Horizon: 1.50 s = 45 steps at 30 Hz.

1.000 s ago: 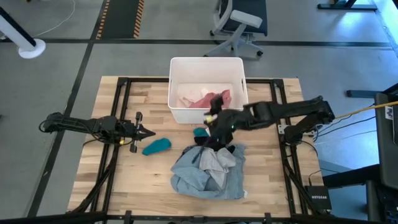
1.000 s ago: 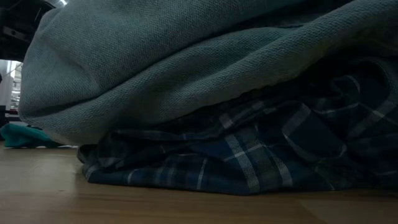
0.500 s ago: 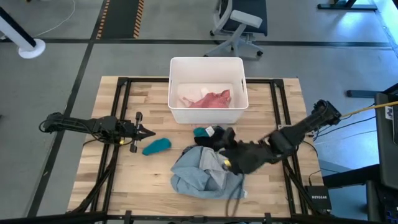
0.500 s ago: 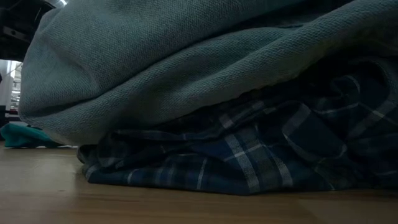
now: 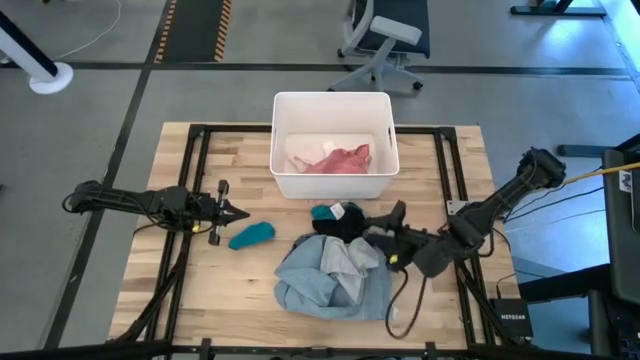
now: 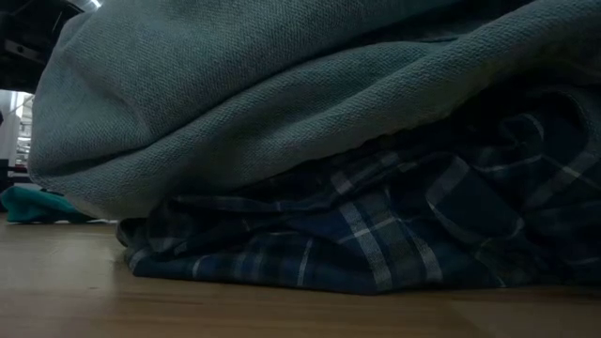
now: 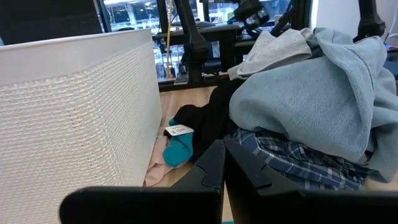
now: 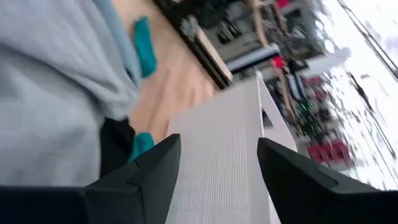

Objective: Sort clothes
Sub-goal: Put the left blue sock into the white laundry bin

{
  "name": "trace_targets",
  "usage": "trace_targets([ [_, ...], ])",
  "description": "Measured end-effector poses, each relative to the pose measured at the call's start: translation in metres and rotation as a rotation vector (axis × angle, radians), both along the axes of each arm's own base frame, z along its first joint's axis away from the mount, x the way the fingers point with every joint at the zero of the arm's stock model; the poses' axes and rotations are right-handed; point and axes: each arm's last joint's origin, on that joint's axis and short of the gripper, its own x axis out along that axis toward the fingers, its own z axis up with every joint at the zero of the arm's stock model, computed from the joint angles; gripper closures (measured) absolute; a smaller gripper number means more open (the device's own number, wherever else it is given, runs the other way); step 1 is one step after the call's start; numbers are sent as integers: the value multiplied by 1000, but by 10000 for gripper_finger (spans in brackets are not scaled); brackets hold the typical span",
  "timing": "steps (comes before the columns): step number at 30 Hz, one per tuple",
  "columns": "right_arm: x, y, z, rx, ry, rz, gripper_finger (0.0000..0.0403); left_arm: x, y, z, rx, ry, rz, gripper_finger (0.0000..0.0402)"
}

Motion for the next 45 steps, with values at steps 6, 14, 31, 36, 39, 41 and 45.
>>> trace_targets([
  [6,-13,-11,-39,63,-130,-41,171,0,0,0,12,-3,-1,400],
  [14,-26,-21,-82,135,-182,-59,171,0,0,0,2,-4,0,400],
  [31,-35,-28,-104,178,-212,-90,171,-8,4,71,-283,-295,86,400],
  [36,-35,-28,-104,176,-211,-90,171,-11,6,125,-166,-273,150,400],
  [39,-35,-28,-104,176,-211,-91,171,-10,7,155,-81,-223,213,400],
  [41,-35,-28,-104,175,-211,-91,171,-9,8,172,-9,-187,234,400],
  [45,-35,-28,-104,174,-208,-89,171,-13,8,203,144,-255,249,400],
])
